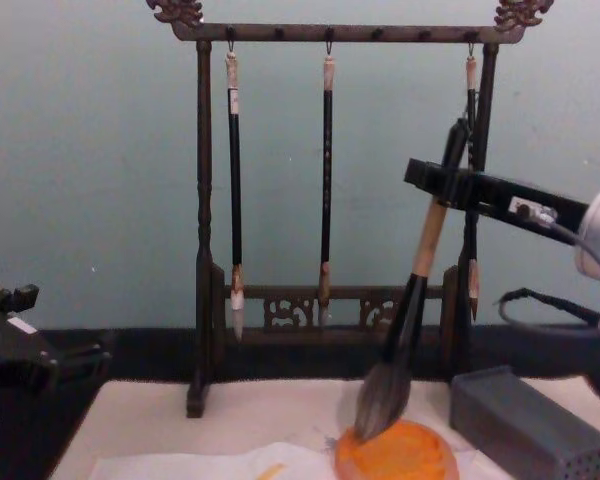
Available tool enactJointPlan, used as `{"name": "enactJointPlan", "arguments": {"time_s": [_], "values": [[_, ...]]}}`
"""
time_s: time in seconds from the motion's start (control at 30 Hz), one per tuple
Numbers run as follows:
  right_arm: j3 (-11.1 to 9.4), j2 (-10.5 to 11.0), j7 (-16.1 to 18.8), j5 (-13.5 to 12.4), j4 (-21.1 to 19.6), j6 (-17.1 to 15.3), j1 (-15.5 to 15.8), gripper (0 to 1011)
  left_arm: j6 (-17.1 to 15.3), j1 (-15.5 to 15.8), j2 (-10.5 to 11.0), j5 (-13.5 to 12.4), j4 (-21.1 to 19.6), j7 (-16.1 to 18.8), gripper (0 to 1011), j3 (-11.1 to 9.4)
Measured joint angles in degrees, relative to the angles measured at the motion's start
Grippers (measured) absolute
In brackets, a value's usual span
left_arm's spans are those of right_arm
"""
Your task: Pick up the brush from the inkstone, write on the paper, then place the brush back to its original position.
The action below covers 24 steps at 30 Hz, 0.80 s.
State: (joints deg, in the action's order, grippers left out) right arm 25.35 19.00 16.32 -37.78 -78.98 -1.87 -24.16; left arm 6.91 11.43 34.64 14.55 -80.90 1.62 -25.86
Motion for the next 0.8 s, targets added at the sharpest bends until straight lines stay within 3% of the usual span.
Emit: {"name": "enactJointPlan", "arguments": {"time_s": [0.8], "values": [[1.12, -2.4, 5.21, 3.49, -3.33, -0.8, 1.13, 176, 0.0, 0.0, 0.0, 0.0, 0.0, 0.0, 1001, 0.0]]}}
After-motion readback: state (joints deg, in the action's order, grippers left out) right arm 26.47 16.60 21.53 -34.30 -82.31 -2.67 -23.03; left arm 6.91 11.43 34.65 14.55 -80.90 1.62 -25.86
